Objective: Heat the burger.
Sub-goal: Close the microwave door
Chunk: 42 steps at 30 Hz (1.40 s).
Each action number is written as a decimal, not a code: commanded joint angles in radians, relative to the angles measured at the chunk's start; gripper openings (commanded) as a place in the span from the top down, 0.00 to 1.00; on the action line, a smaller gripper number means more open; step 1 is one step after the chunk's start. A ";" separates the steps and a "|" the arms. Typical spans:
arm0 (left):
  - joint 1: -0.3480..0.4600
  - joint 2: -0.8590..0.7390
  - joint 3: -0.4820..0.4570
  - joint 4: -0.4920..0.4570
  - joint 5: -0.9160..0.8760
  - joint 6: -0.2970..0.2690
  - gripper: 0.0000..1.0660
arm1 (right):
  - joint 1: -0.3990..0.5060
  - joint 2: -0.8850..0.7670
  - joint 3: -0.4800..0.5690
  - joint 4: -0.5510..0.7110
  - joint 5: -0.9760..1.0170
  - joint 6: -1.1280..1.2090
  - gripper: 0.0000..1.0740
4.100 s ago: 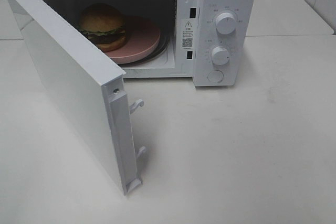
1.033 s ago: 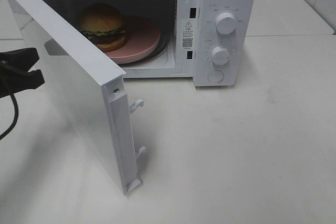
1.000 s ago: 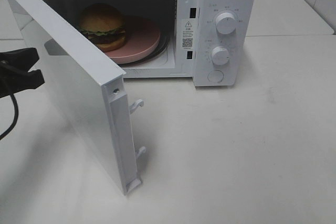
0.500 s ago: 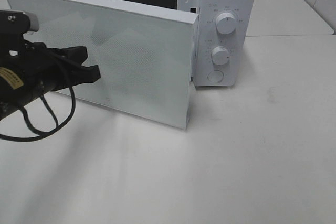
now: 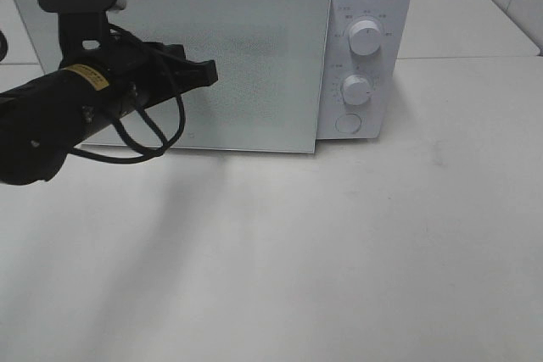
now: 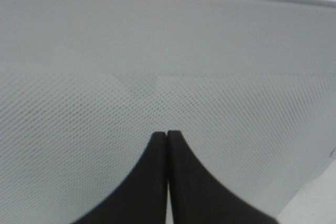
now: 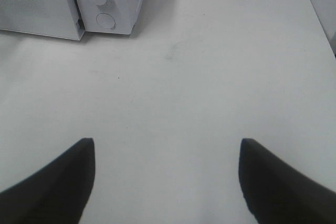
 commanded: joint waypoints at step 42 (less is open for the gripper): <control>-0.125 0.145 -0.417 -0.087 0.426 0.179 1.00 | -0.008 -0.027 0.001 0.000 -0.002 -0.007 0.31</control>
